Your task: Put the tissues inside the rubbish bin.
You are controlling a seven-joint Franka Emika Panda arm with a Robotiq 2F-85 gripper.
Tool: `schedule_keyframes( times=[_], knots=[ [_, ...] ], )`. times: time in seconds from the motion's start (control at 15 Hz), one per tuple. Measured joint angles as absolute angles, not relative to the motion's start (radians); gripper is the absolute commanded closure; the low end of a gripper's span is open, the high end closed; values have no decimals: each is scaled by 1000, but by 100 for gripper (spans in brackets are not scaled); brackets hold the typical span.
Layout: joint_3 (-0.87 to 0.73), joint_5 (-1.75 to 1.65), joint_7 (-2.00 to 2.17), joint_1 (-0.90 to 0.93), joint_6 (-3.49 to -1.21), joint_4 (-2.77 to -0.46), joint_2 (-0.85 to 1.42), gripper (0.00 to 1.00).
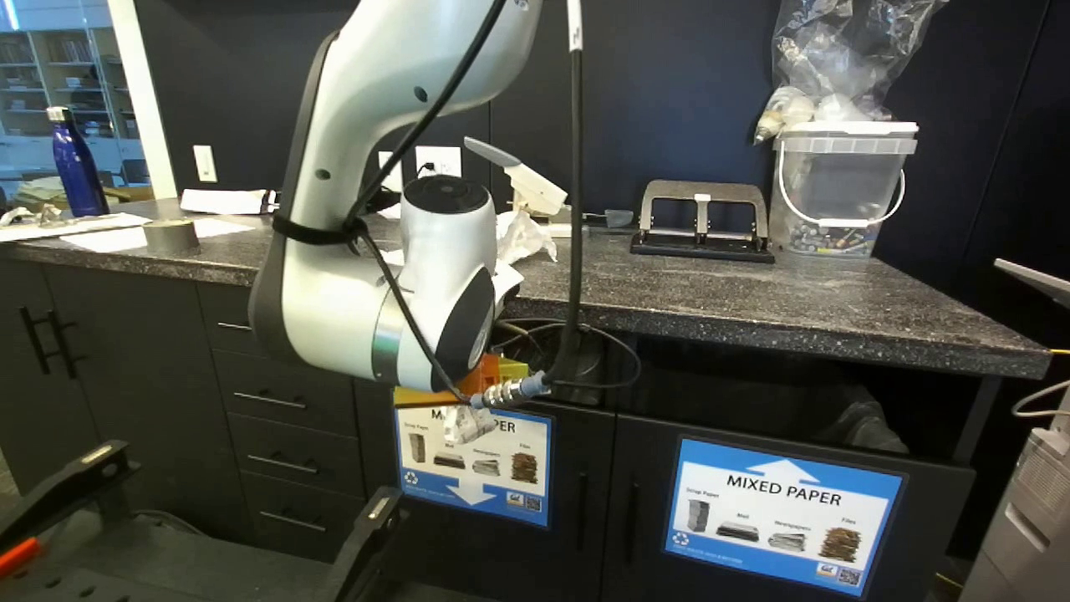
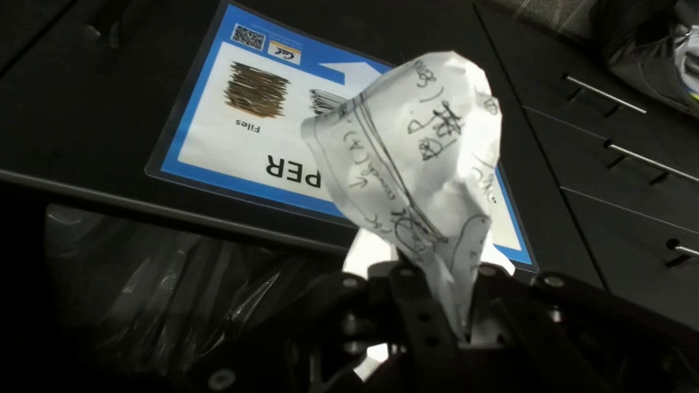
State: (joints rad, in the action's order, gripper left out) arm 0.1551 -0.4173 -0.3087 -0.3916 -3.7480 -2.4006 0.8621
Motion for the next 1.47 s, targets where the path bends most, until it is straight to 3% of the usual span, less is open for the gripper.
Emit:
schedule_keyframes(
  times=[0.8, 1.47],
  knots=[
    [55, -430, -232, -292, -4218, -2286, 1115, 86],
    [117, -419, -222, -309, -4213, -2050, 1223, 86]
  ],
)
